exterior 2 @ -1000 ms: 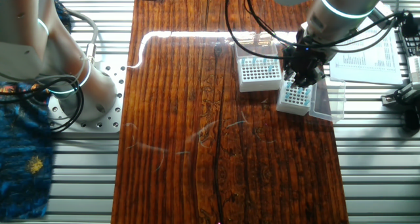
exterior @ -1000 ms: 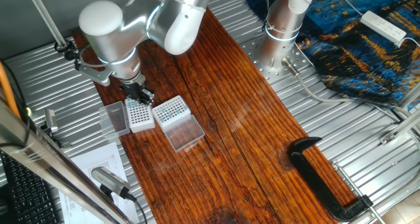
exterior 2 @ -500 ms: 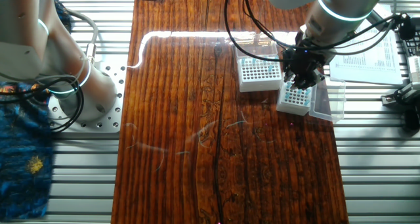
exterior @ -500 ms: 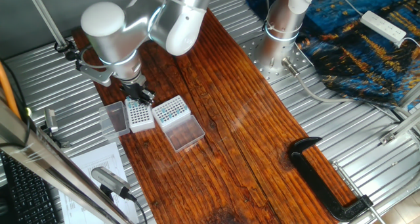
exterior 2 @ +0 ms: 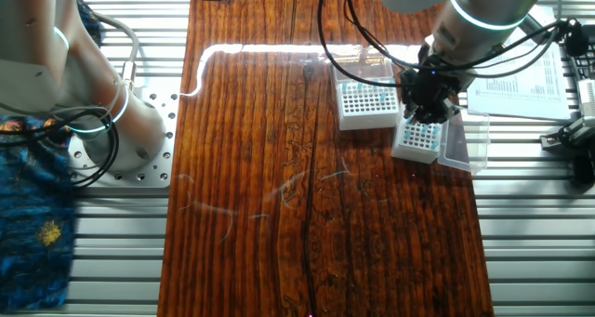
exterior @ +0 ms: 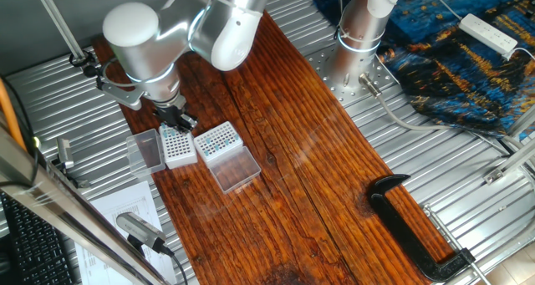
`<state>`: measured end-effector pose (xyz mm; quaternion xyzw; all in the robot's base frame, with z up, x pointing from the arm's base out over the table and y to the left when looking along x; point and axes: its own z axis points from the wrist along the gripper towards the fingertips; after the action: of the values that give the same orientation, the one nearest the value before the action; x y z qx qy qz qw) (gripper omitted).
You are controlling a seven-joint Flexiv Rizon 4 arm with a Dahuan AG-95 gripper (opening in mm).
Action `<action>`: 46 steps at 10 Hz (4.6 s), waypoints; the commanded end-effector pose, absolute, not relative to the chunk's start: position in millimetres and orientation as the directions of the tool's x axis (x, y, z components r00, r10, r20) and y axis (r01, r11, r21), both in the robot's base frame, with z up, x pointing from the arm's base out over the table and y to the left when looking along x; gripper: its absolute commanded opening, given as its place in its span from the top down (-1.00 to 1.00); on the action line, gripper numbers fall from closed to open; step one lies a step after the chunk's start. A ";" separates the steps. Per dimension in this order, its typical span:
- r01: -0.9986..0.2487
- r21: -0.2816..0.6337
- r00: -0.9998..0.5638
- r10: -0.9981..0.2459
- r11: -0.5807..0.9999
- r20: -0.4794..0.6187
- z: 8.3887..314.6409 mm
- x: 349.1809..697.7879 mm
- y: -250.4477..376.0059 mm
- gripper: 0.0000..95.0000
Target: Transfer all medium pipette tips from one holder to another
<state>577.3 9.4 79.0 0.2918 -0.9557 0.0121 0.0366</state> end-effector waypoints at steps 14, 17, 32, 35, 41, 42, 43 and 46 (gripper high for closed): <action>-0.558 0.015 -0.825 -0.556 0.830 0.104 124.3 573.3 12.1 1.00; -0.555 0.026 -0.824 -0.554 0.831 0.119 139.7 571.0 16.1 1.00; -0.467 0.062 -0.875 -0.471 0.882 0.114 162.1 512.2 49.0 1.00; -0.458 0.055 -0.881 -0.462 0.887 0.107 151.0 505.7 54.8 1.00; -0.460 0.048 -0.881 -0.462 0.887 0.099 139.3 510.1 53.0 1.00; -0.458 0.049 -0.882 -0.461 0.888 0.099 139.0 510.1 53.4 1.00; -0.456 0.048 -0.883 -0.458 0.889 0.100 138.2 510.0 54.3 1.00; -0.452 0.047 -0.885 -0.455 0.891 0.102 132.7 506.5 57.5 1.00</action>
<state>504.9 58.7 130.3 0.2337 -0.9706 -0.0114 0.0557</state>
